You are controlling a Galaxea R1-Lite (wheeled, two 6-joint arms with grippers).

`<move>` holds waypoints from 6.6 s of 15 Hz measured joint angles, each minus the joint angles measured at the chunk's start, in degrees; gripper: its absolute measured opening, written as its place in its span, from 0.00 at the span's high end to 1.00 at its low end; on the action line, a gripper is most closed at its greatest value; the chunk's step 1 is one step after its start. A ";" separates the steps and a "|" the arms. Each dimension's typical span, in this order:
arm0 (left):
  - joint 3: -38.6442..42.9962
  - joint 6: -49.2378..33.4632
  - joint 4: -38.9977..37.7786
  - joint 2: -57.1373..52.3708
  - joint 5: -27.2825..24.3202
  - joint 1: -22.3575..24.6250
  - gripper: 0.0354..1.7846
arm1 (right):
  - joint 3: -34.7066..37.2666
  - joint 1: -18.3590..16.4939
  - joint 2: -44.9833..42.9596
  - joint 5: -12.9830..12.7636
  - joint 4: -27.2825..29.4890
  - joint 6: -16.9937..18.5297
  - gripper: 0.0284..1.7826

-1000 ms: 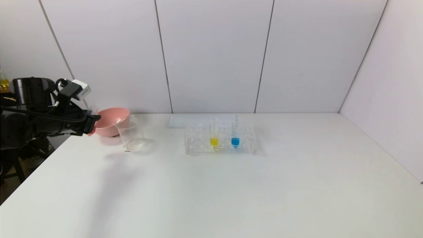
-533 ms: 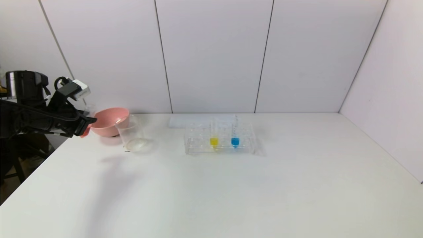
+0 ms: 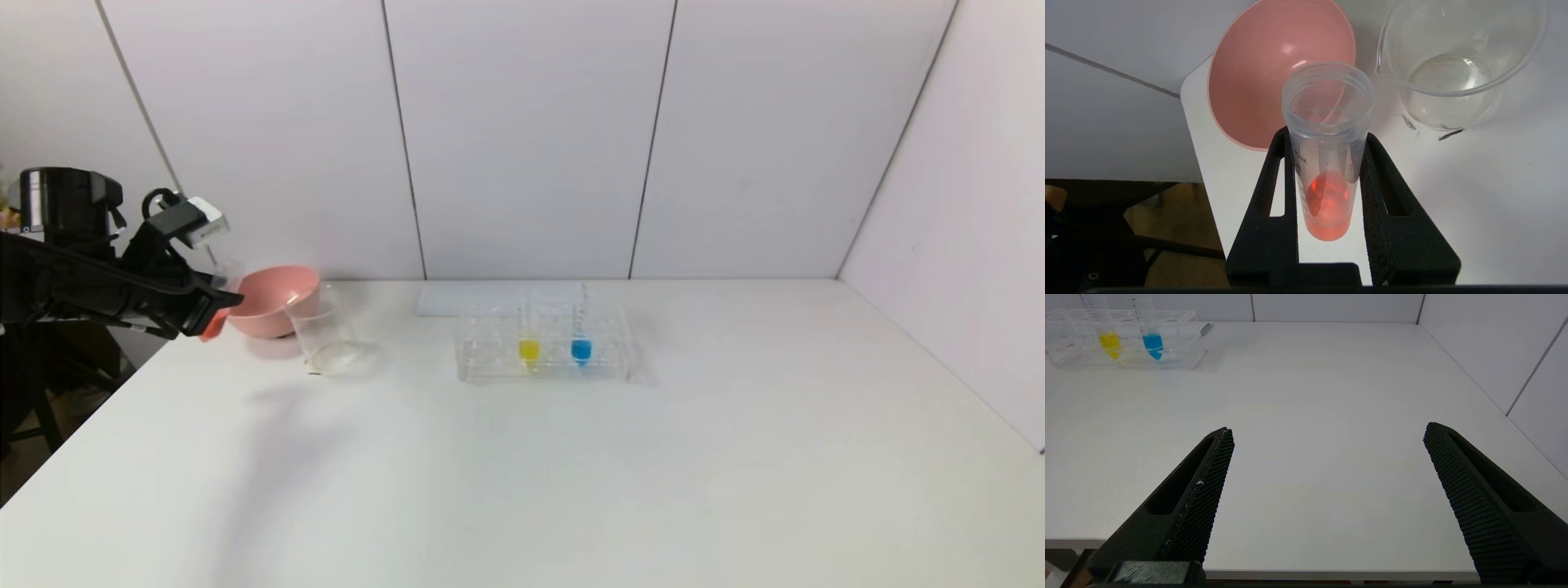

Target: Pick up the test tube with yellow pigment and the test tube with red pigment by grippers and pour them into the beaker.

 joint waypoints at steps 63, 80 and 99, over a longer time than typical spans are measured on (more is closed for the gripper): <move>-36.17 38.23 43.56 10.97 9.55 -5.02 0.75 | 0.00 0.00 0.00 -0.02 0.00 0.00 0.05; -43.58 42.56 49.02 14.69 18.13 -8.94 0.75 | 0.00 0.00 0.00 -0.02 0.00 0.00 0.05; -43.75 44.07 48.56 15.71 28.47 -13.23 0.75 | 0.00 0.00 0.00 -0.02 0.00 -0.02 0.05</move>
